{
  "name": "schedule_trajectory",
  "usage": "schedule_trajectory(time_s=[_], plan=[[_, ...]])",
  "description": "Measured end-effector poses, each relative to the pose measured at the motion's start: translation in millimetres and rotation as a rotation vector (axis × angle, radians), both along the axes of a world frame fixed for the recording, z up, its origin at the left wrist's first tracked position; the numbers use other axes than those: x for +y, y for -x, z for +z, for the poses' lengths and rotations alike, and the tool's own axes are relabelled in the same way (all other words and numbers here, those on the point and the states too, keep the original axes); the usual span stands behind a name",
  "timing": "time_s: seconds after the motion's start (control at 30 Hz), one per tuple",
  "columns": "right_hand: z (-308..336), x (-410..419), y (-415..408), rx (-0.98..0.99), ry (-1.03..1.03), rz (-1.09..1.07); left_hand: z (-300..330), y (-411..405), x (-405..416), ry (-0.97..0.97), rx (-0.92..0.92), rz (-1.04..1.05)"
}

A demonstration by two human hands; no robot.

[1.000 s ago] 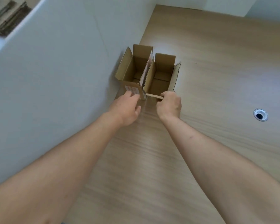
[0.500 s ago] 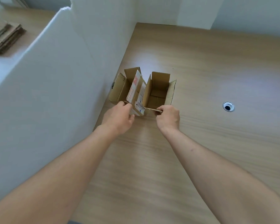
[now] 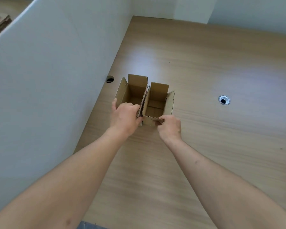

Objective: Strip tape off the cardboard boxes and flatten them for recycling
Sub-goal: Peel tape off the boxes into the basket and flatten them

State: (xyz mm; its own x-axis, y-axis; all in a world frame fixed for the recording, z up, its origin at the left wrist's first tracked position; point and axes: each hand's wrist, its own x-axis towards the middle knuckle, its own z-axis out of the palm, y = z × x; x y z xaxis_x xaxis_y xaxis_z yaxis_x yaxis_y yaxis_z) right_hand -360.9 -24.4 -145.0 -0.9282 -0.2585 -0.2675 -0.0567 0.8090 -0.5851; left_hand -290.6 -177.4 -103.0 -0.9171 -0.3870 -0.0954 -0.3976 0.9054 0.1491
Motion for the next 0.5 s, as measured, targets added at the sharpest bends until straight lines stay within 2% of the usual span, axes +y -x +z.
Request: schedule_trajectory(time_s=[0.1, 0.3, 0.5], plan=[[2, 6, 2, -0.021, -0.008, -0.012, 0, 5, 6, -0.046, -0.097, 0.063], [0, 25, 16, -0.009, 0.0, -0.077, 0, 19, -10, 0.023, -0.085, 0.108], [-3, 36, 10, 0.007, 0.037, -0.074, 5, 24, -1, 0.079, 0.031, -0.009]])
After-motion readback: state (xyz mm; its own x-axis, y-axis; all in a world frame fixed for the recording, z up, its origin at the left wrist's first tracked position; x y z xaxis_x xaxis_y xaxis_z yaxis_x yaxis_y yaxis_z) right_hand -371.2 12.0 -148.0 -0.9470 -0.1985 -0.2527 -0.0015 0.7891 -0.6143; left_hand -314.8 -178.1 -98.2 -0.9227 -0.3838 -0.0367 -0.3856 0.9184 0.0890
